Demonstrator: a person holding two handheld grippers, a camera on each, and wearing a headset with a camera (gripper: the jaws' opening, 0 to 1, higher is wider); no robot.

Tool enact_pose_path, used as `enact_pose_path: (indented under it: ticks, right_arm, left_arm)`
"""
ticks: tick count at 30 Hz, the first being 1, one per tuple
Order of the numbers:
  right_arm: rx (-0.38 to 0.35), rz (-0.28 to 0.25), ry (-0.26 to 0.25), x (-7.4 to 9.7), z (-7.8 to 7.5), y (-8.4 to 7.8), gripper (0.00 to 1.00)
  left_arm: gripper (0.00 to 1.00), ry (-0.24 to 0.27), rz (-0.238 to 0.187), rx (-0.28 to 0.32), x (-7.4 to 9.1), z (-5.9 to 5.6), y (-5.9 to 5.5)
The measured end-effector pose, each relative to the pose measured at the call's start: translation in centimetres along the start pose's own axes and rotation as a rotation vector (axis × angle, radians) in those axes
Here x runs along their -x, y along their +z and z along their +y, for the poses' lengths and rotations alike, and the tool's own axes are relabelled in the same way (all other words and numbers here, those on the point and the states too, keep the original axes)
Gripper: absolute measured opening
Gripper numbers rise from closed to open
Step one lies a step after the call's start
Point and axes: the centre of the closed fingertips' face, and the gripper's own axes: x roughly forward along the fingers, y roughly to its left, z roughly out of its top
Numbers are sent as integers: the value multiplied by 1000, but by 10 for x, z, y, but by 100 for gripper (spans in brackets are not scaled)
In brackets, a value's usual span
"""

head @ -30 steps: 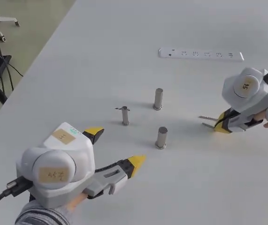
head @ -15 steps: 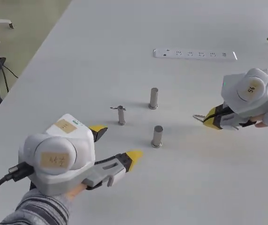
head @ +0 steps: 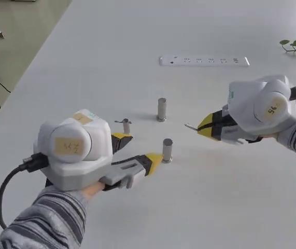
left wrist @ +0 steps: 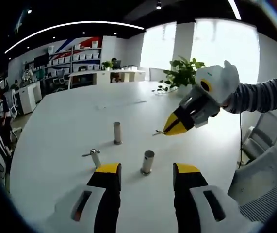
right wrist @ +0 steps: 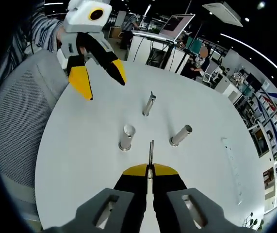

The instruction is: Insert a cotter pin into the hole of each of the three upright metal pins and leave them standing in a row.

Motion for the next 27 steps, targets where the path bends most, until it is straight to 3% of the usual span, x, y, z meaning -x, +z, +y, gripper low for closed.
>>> enact_pose_path:
  ticks: [10, 15, 18, 27]
  right_arm:
    - [155, -63, 29, 3, 27, 34, 0]
    - [199, -97, 47, 4, 38, 46, 0]
    - [215, -110, 54, 4, 42, 51, 0]
    - [221, -146, 68, 5, 51, 62, 0]
  left_arm:
    - [27, -78, -17, 162, -6, -14, 6]
    - [22, -105, -41, 261, -8, -15, 10]
    - [19, -122, -59, 313, -7, -17, 12]
    - [10, -156, -87, 394, -6, -23, 16]
